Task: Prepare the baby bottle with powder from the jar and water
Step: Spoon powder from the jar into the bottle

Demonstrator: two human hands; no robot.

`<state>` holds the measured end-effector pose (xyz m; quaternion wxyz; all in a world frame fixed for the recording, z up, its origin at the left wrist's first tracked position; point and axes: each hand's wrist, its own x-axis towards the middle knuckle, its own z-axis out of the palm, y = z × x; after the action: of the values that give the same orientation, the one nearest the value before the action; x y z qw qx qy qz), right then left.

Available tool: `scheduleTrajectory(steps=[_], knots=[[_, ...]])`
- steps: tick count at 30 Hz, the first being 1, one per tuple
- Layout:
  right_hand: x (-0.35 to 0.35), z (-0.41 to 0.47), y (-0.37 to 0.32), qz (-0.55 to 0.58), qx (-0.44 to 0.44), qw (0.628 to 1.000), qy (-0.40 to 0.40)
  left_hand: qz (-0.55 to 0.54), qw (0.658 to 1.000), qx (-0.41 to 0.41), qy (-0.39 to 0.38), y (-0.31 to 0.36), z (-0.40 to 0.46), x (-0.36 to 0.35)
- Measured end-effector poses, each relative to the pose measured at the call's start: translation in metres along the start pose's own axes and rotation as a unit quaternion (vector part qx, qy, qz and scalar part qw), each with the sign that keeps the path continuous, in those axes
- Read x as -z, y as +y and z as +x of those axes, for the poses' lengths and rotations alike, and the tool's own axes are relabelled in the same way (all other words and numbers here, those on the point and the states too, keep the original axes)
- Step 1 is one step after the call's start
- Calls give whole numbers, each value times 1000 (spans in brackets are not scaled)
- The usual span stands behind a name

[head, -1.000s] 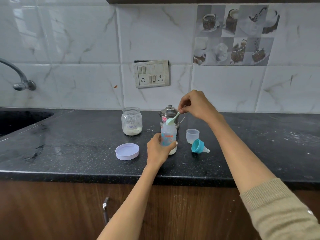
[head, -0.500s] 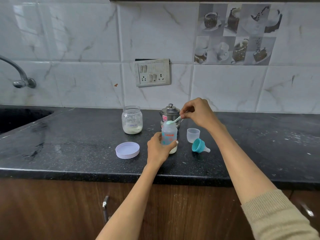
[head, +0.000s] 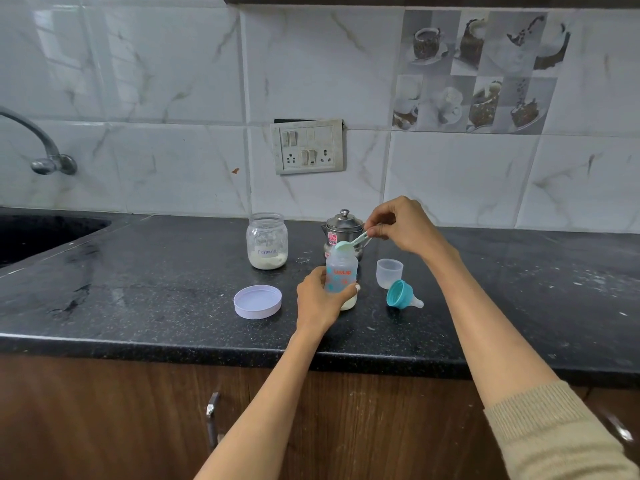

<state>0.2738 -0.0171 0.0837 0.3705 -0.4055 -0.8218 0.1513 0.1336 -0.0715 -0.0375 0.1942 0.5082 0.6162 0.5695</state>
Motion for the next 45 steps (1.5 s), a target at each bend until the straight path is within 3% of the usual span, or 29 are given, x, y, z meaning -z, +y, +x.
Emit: scheduleTrajectory(steps=[9, 19, 30, 40, 45], knots=[[13, 17, 5, 44, -64, 995, -55, -24, 1000, 4, 0, 5, -5, 3], [21, 51, -28, 108, -44, 992, -45, -38, 999, 7, 13, 7, -1, 9], [-49, 111, -64, 84, -28, 996, -8, -45, 999, -1, -13, 3, -1, 9], [-121, 149, -59, -12, -42, 998, -33, -60, 998, -8, -11, -9, 5, 9], [-131, 151, -50, 23, -61, 998, 11, -59, 998, -14, -22, -10, 6, 10]])
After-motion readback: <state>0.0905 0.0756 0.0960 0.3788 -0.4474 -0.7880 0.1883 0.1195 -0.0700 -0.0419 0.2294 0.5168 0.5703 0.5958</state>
